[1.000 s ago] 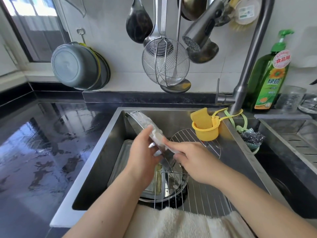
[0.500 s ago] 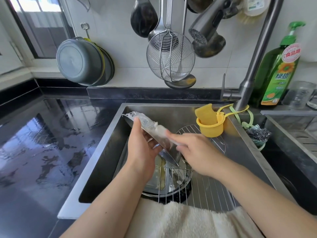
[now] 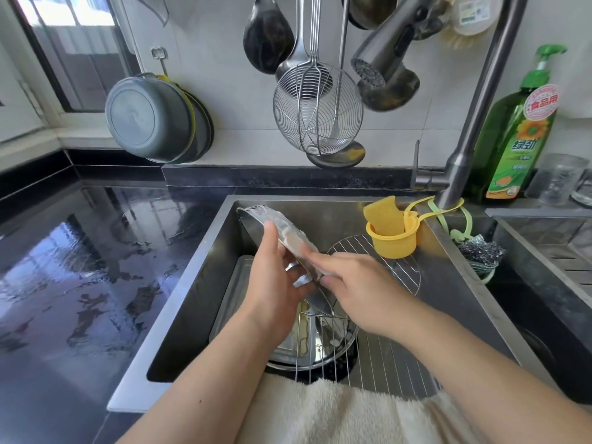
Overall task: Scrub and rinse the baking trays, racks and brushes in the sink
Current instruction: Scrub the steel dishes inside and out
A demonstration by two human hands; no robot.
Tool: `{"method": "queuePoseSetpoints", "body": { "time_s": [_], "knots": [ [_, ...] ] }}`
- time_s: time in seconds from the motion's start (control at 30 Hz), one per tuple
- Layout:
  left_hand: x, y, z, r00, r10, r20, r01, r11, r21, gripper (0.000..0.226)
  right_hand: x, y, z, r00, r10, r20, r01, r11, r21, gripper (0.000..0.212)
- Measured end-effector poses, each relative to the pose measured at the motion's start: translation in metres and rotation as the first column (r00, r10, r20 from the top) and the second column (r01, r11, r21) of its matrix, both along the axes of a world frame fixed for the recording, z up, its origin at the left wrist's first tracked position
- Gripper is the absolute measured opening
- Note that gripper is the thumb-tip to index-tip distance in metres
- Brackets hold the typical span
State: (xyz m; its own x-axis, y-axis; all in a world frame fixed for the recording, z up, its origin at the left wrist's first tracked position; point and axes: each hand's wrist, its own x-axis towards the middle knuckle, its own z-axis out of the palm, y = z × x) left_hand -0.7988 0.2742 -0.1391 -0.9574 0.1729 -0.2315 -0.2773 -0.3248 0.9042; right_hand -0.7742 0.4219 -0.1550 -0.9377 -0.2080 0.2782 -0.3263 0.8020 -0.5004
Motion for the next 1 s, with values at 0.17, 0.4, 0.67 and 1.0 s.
{"method": "queuePoseSetpoints", "body": {
  "time_s": [0.17, 0.4, 0.67, 1.0],
  "knots": [
    [-0.009, -0.009, 0.000, 0.991, 0.125, 0.050, -0.129, 0.989, 0.075, 0.077, 0.006, 0.041, 0.005, 0.957, 0.035, 0.287, -0.063, 0.994, 0.088, 0.062],
    [-0.004, -0.002, -0.004, 0.999, -0.040, -0.036, 0.038, 0.998, -0.050, 0.082, -0.002, 0.006, 0.006, 0.989, 0.070, 0.133, -0.054, 0.991, -0.121, 0.069],
    [-0.009, -0.007, -0.001, 0.998, 0.049, 0.046, -0.053, 0.995, 0.083, 0.077, 0.015, 0.039, 0.008, 0.930, 0.053, 0.364, -0.088, 0.993, 0.080, 0.062],
    [-0.009, -0.013, 0.004, 0.983, 0.179, 0.035, -0.181, 0.935, 0.303, 0.056, 0.007, 0.034, 0.001, 0.948, 0.054, 0.312, -0.082, 0.994, 0.075, 0.067]
  ]
}}
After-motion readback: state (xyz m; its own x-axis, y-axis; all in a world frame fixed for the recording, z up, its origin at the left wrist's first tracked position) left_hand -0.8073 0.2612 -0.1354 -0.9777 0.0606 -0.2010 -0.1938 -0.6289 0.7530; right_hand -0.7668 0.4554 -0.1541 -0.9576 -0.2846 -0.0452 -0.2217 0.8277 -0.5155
